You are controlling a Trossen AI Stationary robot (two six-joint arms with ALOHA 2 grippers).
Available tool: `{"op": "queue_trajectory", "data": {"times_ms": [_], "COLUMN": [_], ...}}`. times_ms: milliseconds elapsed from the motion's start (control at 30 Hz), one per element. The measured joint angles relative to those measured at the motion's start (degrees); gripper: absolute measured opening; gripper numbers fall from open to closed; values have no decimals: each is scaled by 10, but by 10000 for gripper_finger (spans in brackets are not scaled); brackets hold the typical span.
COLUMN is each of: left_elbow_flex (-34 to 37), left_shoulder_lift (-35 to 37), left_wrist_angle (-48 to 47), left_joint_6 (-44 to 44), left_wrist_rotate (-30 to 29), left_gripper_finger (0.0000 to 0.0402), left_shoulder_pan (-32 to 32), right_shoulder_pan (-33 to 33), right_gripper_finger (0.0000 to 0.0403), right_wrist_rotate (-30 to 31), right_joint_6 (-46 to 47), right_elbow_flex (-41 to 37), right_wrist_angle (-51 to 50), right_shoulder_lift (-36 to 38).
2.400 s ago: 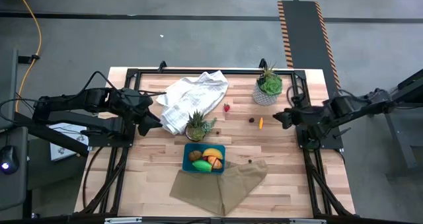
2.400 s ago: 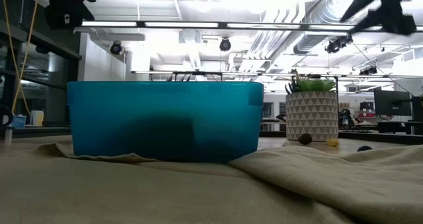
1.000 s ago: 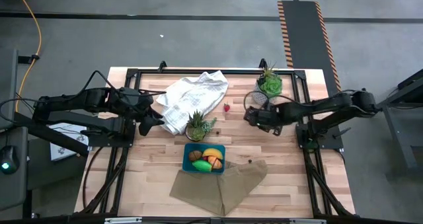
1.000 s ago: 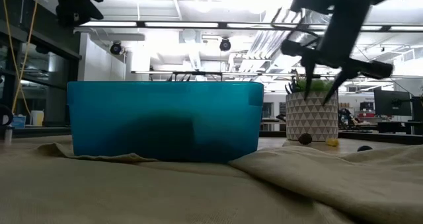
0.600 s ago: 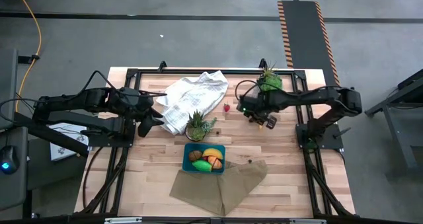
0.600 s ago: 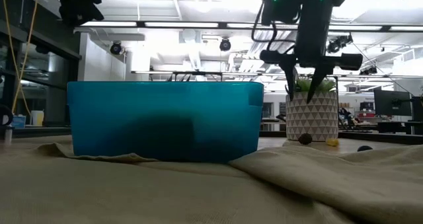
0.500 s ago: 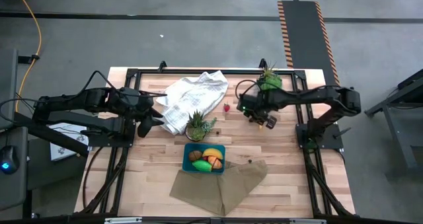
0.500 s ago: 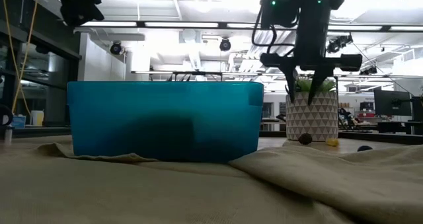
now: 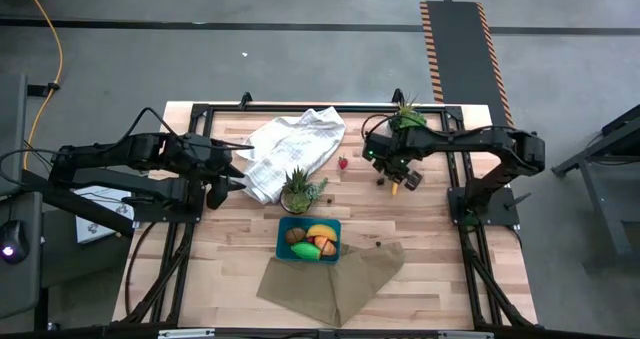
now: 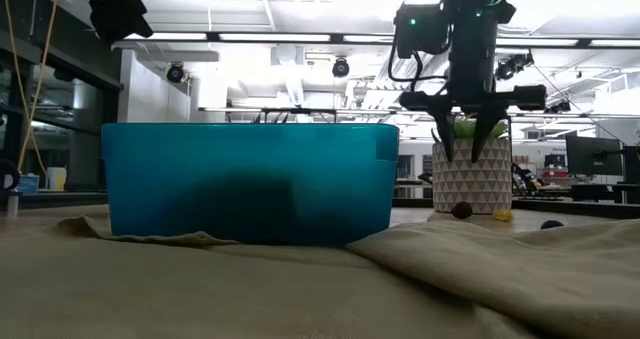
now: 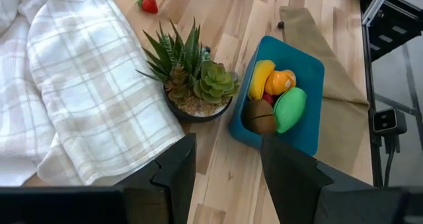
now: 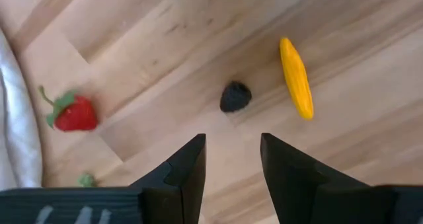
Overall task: Pick and placing Produce into tupperware
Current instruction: Put the blackberry into the blue bin
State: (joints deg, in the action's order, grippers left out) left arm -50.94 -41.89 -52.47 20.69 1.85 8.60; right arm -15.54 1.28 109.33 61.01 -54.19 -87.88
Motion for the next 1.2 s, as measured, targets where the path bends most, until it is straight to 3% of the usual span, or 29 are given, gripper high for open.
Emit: {"op": "queue_trajectory", "data": {"times_ms": [667, 1000, 1200], "left_elbow_flex": [0, 0, 0], "left_shoulder_lift": [0, 0, 0], "left_wrist_angle": [-23, -34, -35], "left_joint_6": [-14, -11, -10], "left_wrist_rotate": [-36, -36, -36], "left_gripper_finger": [156, 156, 156], "left_shoulder_pan": [0, 0, 0], "right_shoulder_pan": [-11, -11, -10], "right_gripper_finger": [138, 230, 233], "right_wrist_rotate": [-8, -1, 5], "right_joint_6": [-28, -27, -27], "right_elbow_flex": [0, 0, 0], "right_wrist_angle": [28, 22, 19], "right_shoulder_lift": [-81, -83, -84]}}
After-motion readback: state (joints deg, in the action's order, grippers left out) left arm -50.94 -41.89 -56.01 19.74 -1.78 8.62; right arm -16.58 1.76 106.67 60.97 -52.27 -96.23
